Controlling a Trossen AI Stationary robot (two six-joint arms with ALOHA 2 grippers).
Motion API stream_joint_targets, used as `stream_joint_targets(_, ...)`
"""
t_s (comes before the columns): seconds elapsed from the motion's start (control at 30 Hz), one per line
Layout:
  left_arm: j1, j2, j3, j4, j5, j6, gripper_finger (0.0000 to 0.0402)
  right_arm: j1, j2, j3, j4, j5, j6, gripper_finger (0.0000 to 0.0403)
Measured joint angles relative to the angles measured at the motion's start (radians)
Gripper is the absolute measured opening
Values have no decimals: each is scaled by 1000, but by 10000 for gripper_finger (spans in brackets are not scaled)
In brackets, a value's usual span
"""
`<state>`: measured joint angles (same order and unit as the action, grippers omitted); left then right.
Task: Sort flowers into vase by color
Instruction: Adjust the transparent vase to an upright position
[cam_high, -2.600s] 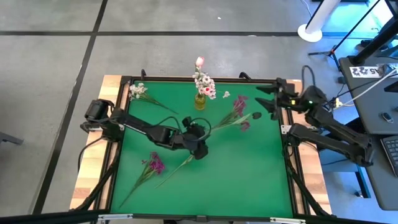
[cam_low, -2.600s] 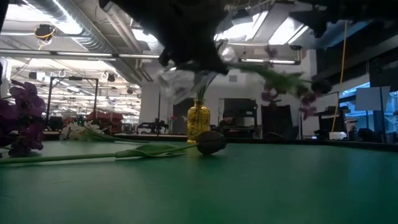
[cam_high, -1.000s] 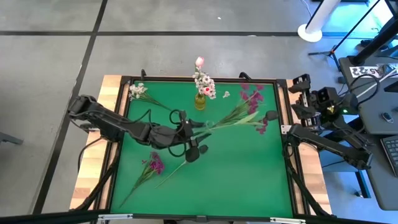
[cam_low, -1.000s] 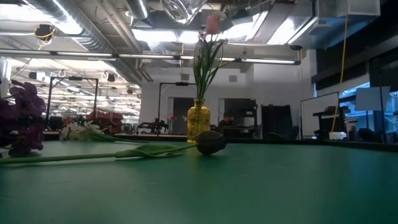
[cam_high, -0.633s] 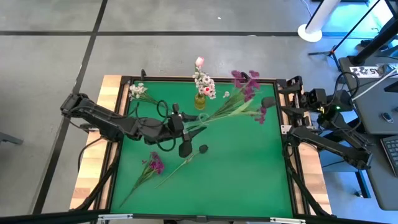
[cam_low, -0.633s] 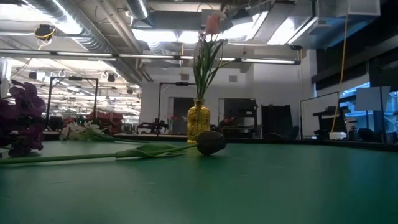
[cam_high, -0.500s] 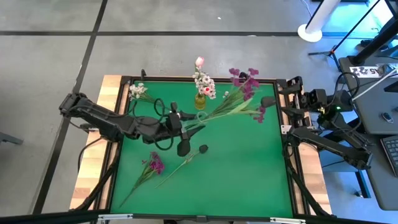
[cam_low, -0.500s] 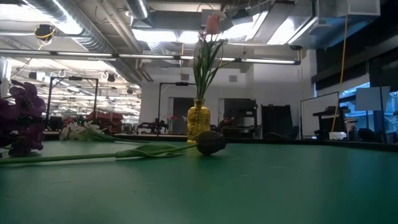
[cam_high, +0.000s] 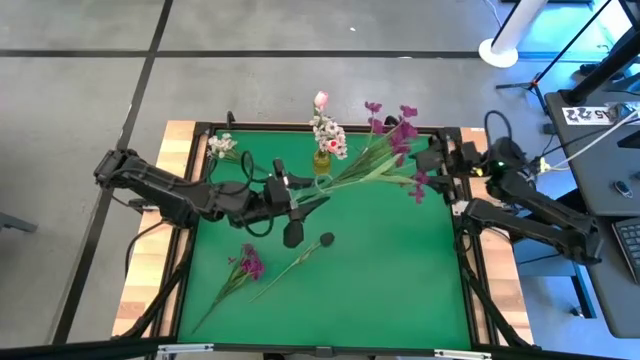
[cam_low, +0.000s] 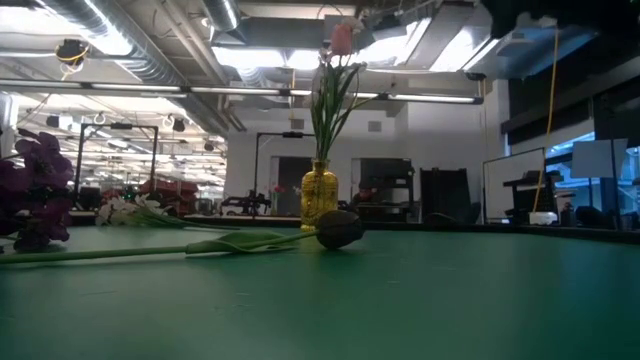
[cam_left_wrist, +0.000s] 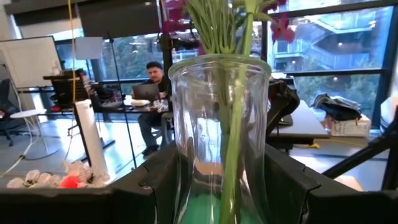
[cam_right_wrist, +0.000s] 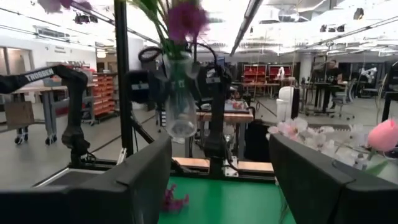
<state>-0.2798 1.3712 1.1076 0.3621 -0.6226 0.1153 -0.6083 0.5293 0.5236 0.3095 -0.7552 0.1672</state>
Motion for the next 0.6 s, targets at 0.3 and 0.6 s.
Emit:
stream_joint_targets(0.3,51,0,0,1,75,-62,173,119,221,-39,285,35,-13,269)
stream_joint_targets(0.6,94,0,0,-13,178,-117,173,319,534,-3,625,177,-63,269)
